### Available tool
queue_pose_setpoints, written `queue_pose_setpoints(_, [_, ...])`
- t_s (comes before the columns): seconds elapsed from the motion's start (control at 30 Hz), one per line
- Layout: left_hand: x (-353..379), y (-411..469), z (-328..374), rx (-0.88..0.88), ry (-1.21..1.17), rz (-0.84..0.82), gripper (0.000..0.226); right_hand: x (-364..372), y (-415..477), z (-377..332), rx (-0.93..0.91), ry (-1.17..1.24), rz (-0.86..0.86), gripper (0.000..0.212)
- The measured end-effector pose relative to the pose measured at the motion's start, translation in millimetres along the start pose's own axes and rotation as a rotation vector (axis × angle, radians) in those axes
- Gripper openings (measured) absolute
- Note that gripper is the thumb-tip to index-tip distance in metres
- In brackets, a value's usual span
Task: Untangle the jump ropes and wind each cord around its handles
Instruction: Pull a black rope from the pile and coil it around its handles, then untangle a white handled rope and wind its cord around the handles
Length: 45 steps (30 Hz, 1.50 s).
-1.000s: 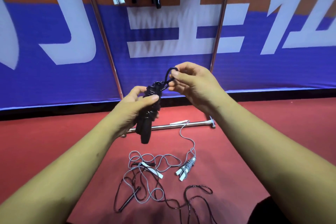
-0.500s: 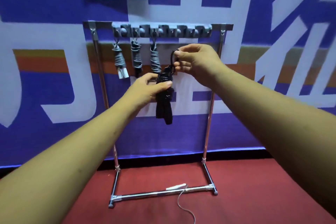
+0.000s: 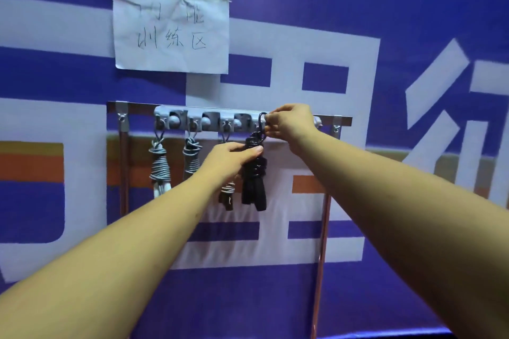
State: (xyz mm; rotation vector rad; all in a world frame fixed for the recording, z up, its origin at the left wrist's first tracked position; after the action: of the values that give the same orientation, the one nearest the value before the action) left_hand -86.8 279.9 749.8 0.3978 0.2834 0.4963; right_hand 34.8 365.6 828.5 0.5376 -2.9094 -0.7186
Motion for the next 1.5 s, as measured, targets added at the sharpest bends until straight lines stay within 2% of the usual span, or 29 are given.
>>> queue_pose_setpoints(0.3, [-10.2,67.9,-27.7,-0.040,0.072,0.118,0.032,7.9,74.5,34.2,0.068,-0.084,0.123,0.020])
queue_pose_setpoints(0.43, [-6.4,72.1,-51.0,-0.092,0.109,0.111,0.041,12.4,74.0,57.7,0.090,-0.096,0.092,0.015])
queue_pose_setpoints(0.53, [-3.1,67.0,-62.5,-0.083,0.166,0.102,0.031,13.2,68.1,72.3,0.028,-0.103,0.055,0.023])
queue_pose_setpoints(0.6, [1.0,59.7,-65.7,-0.065,0.208,0.077,0.034,11.6,57.5,79.8,-0.013,-0.151,0.039,0.030])
queue_pose_setpoints(0.67, [8.0,48.6,-84.2,-0.121,0.172,0.046,0.036,7.1,39.1,102.7,-0.002,-0.210,0.020,0.027])
queue_pose_setpoints(0.77, [20.6,16.9,-118.8,-0.250,0.104,-0.039,0.015,-7.4,0.2,158.6,0.106,-0.225,0.003,0.017])
queue_pose_setpoints(0.83, [30.8,-10.1,-145.7,-0.306,0.152,-0.125,0.009,-21.2,-30.8,206.4,0.203,-0.267,0.022,0.022])
queue_pose_setpoints(0.9, [42.0,-41.7,-179.2,-0.351,0.215,-0.210,0.011,-30.9,-67.1,262.4,0.335,-0.268,0.004,0.031])
queue_pose_setpoints(1.0, [55.5,-86.9,-228.0,-0.435,0.288,-0.304,0.012,-38.6,-121.8,322.9,0.472,-0.337,-0.030,0.026])
queue_pose_setpoints(1.07, [66.1,-129.7,-264.8,-0.500,0.330,-0.363,0.013,-42.9,-170.9,359.5,0.573,-0.357,-0.053,0.030])
queue_pose_setpoints(1.23, [80.4,-255.1,-361.1,-0.722,0.352,-0.475,0.013,-42.2,-304.8,449.0,0.818,-0.401,-0.199,0.028])
queue_pose_setpoints(1.4, [79.1,-363.4,-443.6,-0.917,0.399,-0.592,0.022,-49.5,-406.1,513.9,0.939,-0.519,-0.309,0.026])
queue_pose_setpoints(1.5, [71.9,-416.2,-485.2,-0.991,0.441,-0.625,0.023,-46.0,-465.2,558.0,0.990,-0.630,-0.445,0.021])
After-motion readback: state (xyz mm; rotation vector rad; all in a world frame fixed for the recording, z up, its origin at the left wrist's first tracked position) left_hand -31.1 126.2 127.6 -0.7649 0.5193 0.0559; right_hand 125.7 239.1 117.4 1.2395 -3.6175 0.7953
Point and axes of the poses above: each hand's wrist, its own y-axis towards the middle knuckle, its own x-axis out of the palm, z = x × y, the point moved 8 cm from there along y, towards the middle knuckle, and after that the axes turned 2 degrees about y, right-handed, at the moved point
